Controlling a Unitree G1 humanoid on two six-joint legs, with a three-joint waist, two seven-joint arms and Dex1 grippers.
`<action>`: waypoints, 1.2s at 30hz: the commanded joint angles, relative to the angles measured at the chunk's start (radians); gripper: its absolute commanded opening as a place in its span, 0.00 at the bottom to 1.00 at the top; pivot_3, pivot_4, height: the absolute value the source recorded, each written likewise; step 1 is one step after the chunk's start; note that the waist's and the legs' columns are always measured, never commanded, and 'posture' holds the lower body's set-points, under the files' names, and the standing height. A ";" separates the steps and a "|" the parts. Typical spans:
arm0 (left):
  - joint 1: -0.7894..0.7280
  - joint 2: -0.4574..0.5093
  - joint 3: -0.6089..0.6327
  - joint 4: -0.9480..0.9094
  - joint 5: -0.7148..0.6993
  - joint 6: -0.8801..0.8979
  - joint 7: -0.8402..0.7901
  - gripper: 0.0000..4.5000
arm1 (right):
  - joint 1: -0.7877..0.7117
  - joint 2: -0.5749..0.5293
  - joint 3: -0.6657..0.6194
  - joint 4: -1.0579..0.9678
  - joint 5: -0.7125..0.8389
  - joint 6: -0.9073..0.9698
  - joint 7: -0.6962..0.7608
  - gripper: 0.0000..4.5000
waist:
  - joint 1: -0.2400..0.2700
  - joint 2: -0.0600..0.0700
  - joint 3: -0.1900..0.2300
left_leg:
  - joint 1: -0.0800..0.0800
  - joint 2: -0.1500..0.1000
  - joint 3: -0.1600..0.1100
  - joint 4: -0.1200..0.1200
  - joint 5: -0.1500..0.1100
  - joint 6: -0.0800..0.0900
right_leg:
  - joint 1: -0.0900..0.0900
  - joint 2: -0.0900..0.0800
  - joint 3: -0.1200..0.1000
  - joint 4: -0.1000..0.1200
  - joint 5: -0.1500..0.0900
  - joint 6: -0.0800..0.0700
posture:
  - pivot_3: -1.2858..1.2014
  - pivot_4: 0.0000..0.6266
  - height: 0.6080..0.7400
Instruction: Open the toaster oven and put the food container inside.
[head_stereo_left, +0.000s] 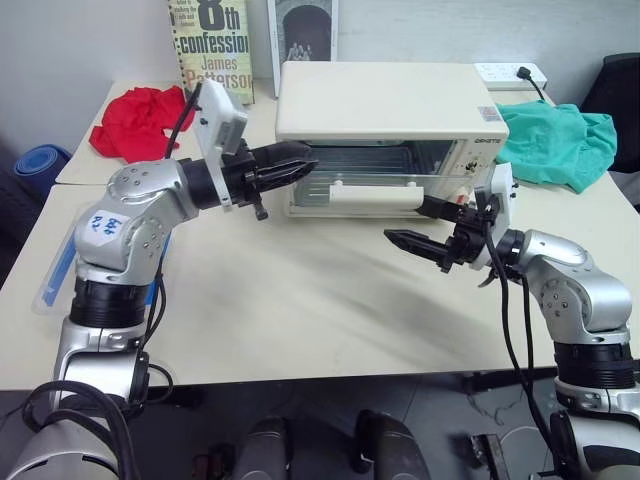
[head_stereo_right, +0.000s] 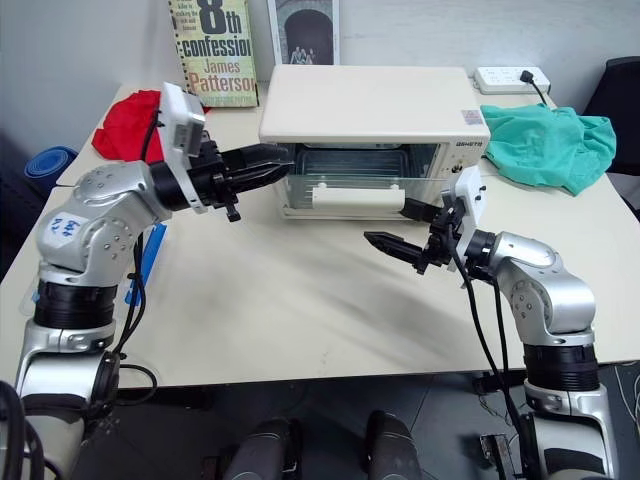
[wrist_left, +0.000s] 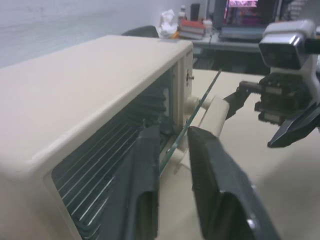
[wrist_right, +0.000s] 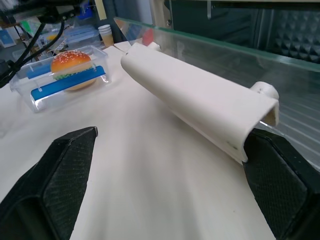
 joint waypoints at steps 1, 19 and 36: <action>-0.065 -0.020 -0.002 0.071 0.053 -0.072 -0.037 0.01 | 0.012 0.008 -0.007 -0.058 0.013 -0.024 -0.003 1.00 | 0.001 0.000 0.000 | 0.000 0.000 0.000 0.000 0.000 0.000 | 0.000 0.000 0.000 0.000 0.000 0.000 | 0.52 0.24 1.00; -0.065 -0.058 -0.084 0.194 0.249 -0.169 -0.141 0.01 | 0.149 -0.040 -0.072 -0.170 0.040 -0.009 -0.037 1.00 | 0.004 0.000 0.000 | 0.000 0.001 0.000 0.000 0.000 0.000 | 0.000 0.001 0.000 0.000 0.000 0.000 | 0.52 0.24 1.00; 0.187 0.021 -0.162 -0.021 0.336 -0.162 -0.207 0.01 | 0.545 -0.249 -0.408 -0.519 0.392 0.161 -0.013 1.00 | 0.001 -0.002 0.001 | 0.004 0.007 0.002 0.002 -0.004 0.003 | 0.001 0.005 0.003 -0.003 0.002 -0.004 | 0.52 0.24 1.00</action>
